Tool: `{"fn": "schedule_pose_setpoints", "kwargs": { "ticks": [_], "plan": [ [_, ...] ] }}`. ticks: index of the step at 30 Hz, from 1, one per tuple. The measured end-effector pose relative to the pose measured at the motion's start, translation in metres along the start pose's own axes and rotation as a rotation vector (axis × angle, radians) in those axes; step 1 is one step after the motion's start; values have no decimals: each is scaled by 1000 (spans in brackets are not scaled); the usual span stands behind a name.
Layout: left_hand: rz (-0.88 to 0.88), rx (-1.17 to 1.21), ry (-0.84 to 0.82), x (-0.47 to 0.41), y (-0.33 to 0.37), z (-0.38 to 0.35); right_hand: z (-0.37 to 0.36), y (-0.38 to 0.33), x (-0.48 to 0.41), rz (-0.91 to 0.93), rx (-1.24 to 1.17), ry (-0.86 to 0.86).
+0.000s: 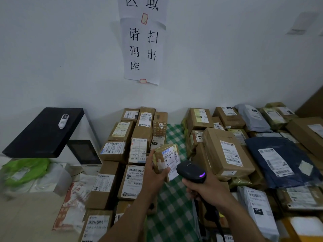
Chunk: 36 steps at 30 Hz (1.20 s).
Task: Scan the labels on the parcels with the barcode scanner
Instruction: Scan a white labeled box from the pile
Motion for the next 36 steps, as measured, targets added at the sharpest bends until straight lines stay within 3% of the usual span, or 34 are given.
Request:
{"fn": "schedule_pose_setpoints", "kwargs": {
  "ticks": [12,19,23,36],
  "plan": [
    [6,-200,0,-62,4,-19,26,10,-39,-20,-89,113],
    [-56,-621,168,-155,46,-10,39,29,-81,-114,-134,118],
    [-37,-901,142,-198,39,-10,38,31,-101,-128,-121,100],
    [82,-1193,176,-229,-8,-21,37,39,-127,-170,-144,42]
  ]
}}
Point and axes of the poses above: each hand's wrist, its own x-axis away from the middle knuckle, its own z-axis out of the back of the hand, y = z × x, the point moved 8 cm from there along -x, towards the middle knuckle, and after that the axes turned 1 degree about x, right-handed, at the moved point
